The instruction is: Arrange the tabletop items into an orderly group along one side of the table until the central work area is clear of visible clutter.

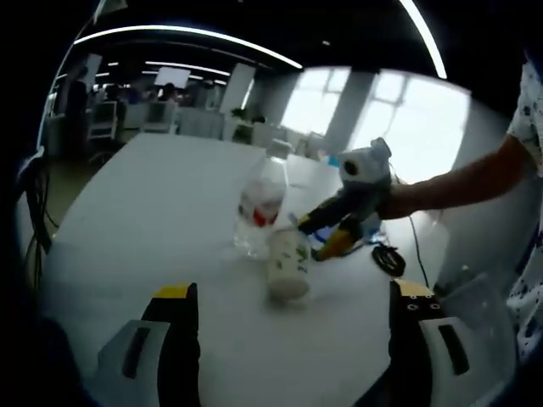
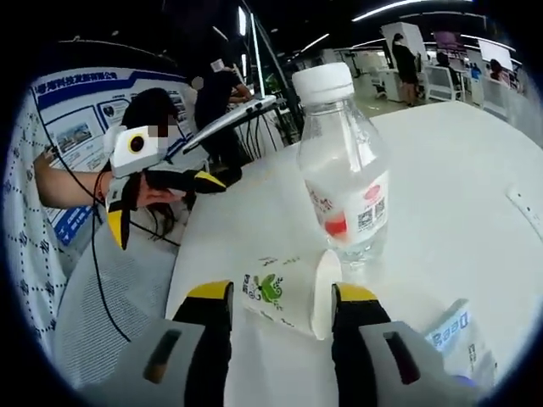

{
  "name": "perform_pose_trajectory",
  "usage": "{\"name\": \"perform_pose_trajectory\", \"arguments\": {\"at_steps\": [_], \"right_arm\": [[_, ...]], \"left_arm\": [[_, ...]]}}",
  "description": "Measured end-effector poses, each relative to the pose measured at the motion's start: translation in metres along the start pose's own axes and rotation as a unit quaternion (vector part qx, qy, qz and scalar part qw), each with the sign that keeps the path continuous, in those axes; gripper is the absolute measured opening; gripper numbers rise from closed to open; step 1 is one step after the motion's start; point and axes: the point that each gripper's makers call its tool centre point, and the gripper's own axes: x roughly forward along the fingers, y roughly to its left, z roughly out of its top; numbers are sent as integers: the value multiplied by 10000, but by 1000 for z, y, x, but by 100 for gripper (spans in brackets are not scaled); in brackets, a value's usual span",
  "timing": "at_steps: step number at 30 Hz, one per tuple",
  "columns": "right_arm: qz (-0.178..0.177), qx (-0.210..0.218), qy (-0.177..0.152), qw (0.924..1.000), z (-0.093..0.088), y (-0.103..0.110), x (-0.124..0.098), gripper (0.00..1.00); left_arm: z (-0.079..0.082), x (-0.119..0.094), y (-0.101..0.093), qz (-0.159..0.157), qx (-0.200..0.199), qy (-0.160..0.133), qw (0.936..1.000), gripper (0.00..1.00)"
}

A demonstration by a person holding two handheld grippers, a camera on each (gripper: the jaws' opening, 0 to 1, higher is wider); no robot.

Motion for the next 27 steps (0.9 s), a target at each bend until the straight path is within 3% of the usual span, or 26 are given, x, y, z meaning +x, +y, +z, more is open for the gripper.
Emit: {"name": "perform_pose_trajectory", "arguments": {"at_steps": [11,17,24,27], "right_arm": [[224,155,-85,9996,2,2,1,30],[410,154,-108,9990,3,7,1,12],[664,171,-154,9975,6,17,-1,0],[739,202,-57,9970,2,21,0,0]], "left_arm": [[-6,0,-1,23,-17,40,10000,88],[-8,2,-2,9,-19,57,10000,87],[-10,5,-4,-13,-13,75,10000,87],[-10,5,-5,-25,-21,71,10000,86]]}}
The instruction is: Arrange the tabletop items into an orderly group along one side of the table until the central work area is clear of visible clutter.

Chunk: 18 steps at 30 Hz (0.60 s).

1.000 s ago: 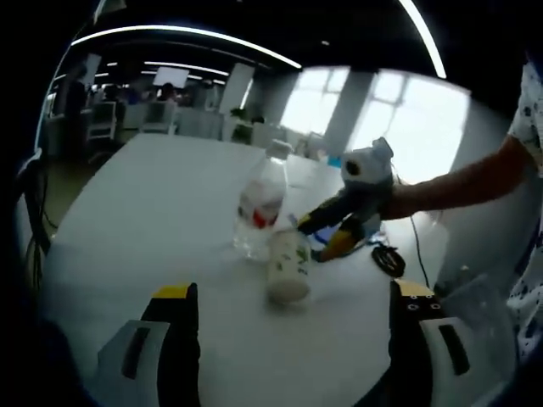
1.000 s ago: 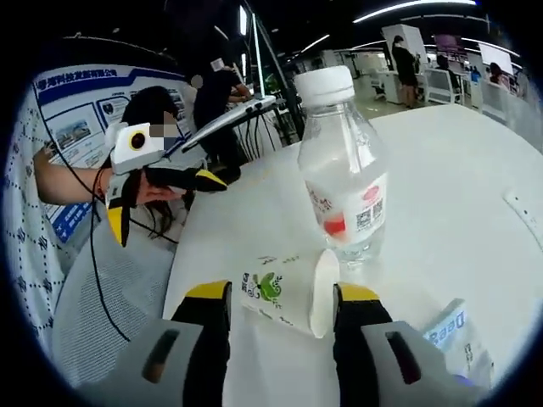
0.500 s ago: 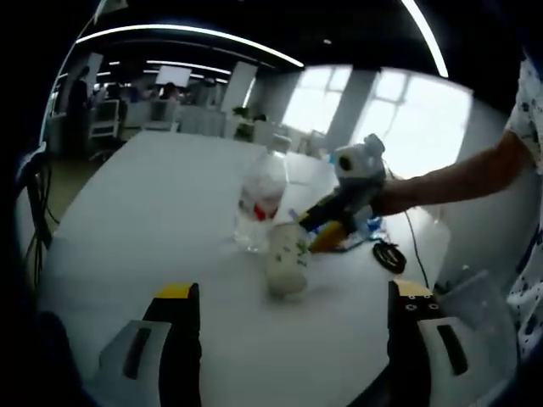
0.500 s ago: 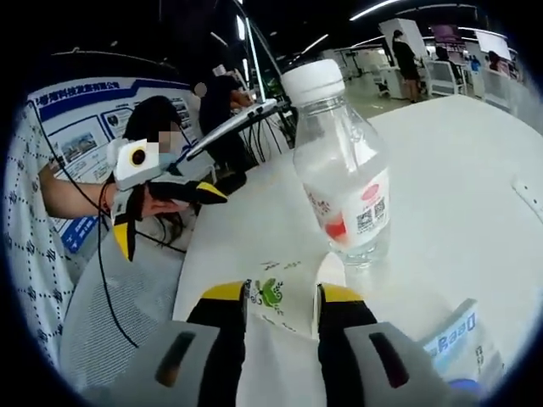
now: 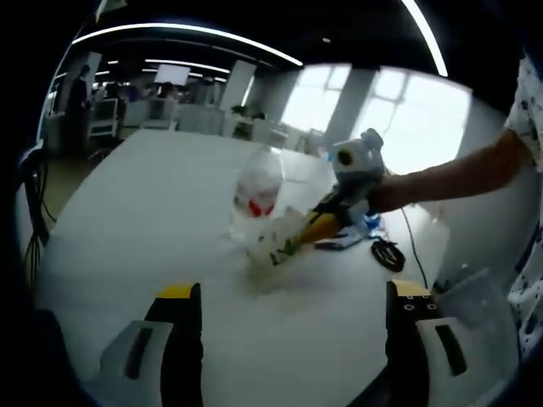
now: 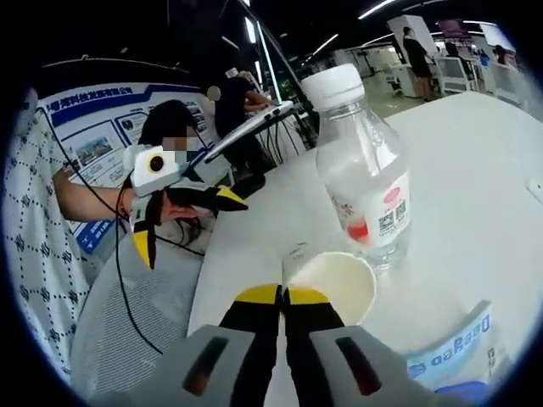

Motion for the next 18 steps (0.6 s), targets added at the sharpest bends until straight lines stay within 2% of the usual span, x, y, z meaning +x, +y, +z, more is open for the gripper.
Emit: {"name": "perform_pose_trajectory", "arguments": {"at_steps": [7,18], "right_arm": [[199,34,84,9998,-3,12,2,0],[214,70,145,9996,-9,21,-3,0]], "left_arm": [[-1,0,-3,-12,19,4,10000,86],[0,-1,-6,-27,34,-17,10000,85]]}}
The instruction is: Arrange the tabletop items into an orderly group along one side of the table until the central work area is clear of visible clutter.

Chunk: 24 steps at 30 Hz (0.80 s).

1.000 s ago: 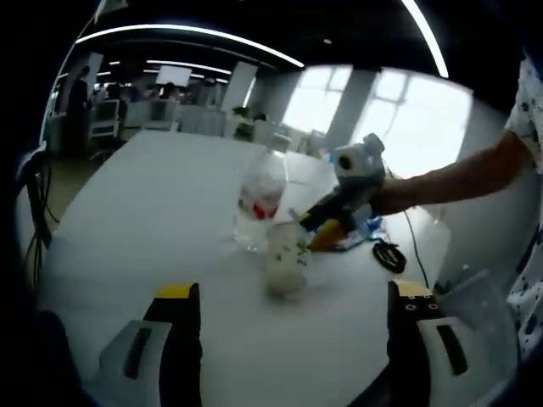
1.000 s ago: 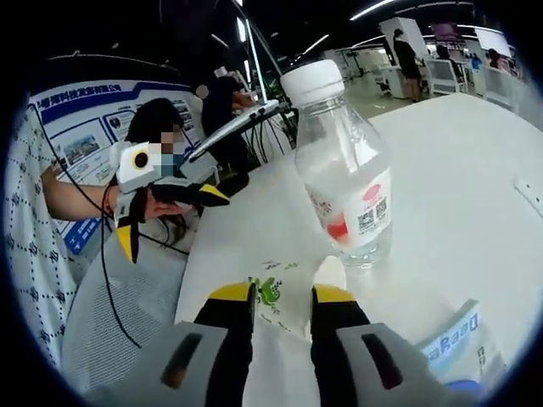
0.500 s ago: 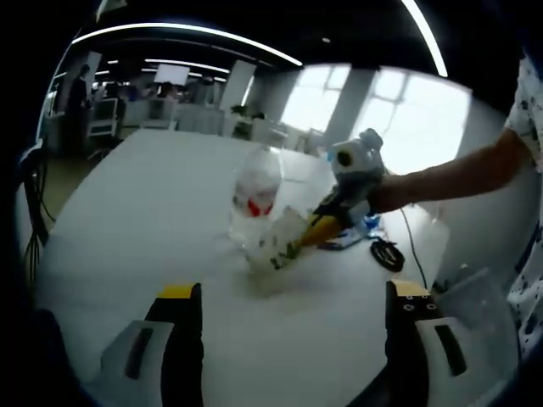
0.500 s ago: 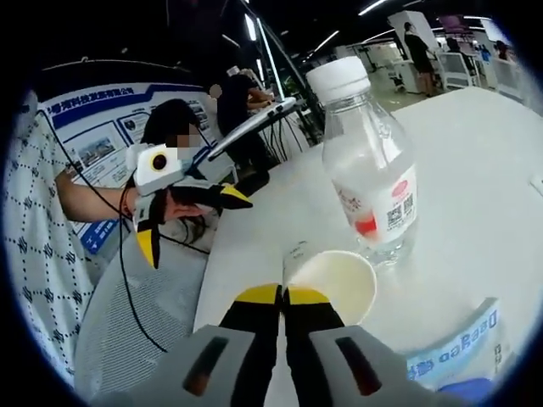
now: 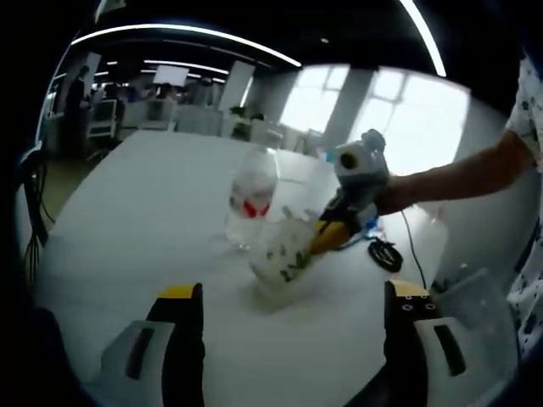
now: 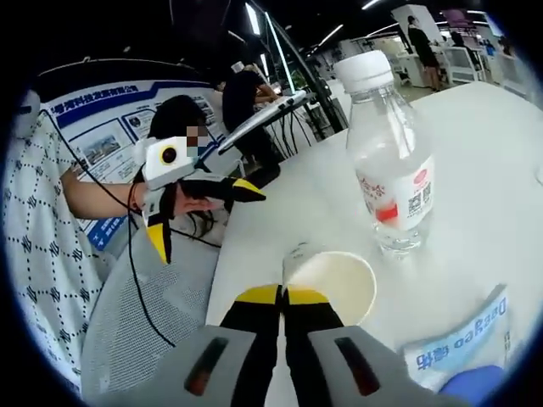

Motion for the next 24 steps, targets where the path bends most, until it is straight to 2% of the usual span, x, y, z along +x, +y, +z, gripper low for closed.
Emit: {"name": "perform_pose_trajectory", "arguments": {"at_steps": [11,24], "right_arm": [[-172,-43,-79,9998,4,3,-15,0],[-528,-148,-90,9985,8,-2,-41,0]], "left_arm": [[2,2,-5,-76,45,-8,10000,84],[4,3,-10,-187,122,17,9997,83]]}}
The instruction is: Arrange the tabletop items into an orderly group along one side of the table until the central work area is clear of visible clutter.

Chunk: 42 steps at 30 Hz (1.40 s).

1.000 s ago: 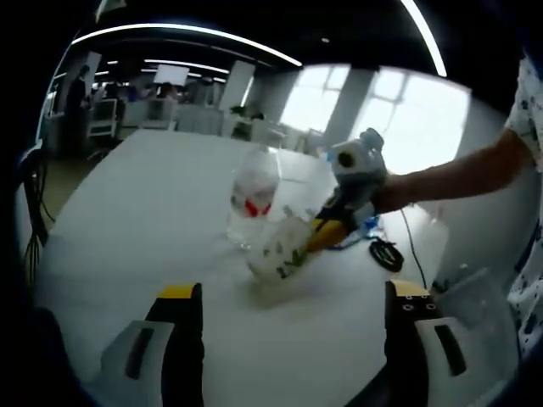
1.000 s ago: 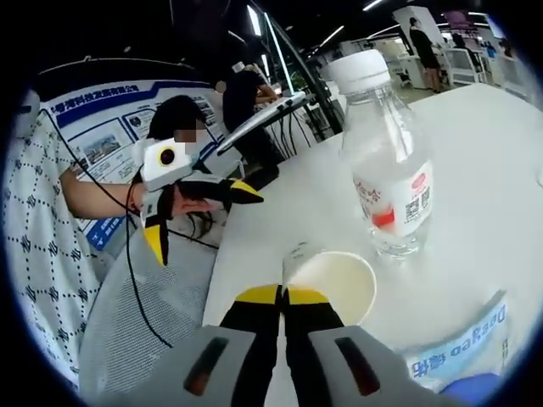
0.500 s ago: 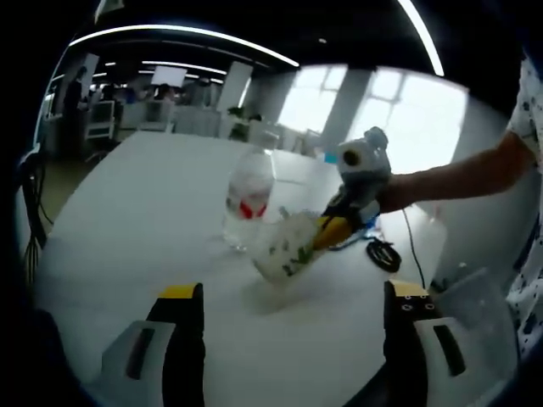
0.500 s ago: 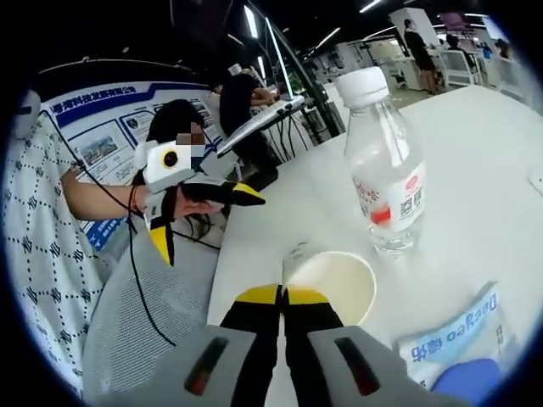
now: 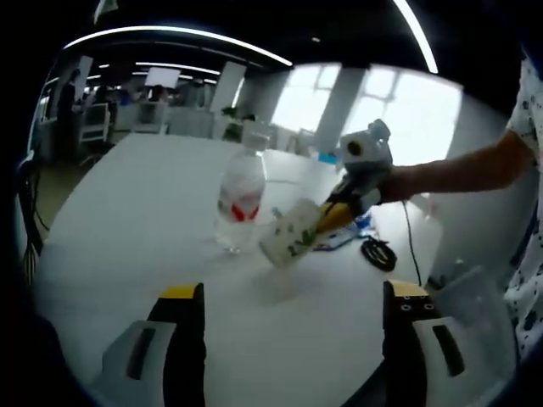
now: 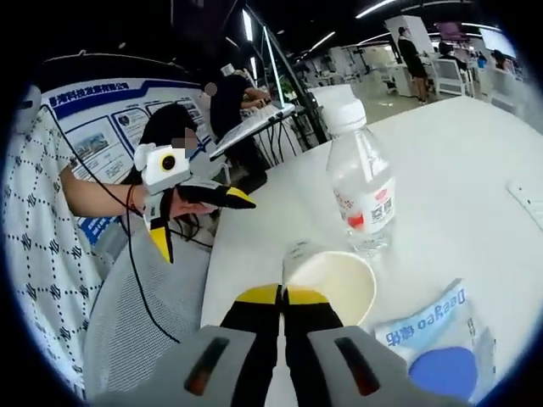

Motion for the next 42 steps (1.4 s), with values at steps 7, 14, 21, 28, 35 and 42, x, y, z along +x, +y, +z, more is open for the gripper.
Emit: {"name": "perform_pose_trajectory", "arguments": {"at_steps": [7,14,21,28,35,42], "right_arm": [[-211,-186,149,9995,3,-5,-11,0],[-399,-415,304,9979,7,-14,-20,0],[-669,-780,687,9923,8,-25,-26,0],[-851,-1114,1004,9850,17,-34,-30,0],[-1007,-1889,1825,9596,14,-48,-32,0],[-983,-2144,2084,9492,22,-53,-30,0]], "left_arm": [[2,2,-4,-61,55,-3,10000,83],[1,3,-5,-113,84,17,9999,83],[1,3,-6,-143,95,20,9999,82],[1,2,-6,-153,84,8,9998,82],[0,-1,-4,-140,66,-5,9999,81],[-2,-5,-1,-110,29,-21,9999,81]]}}
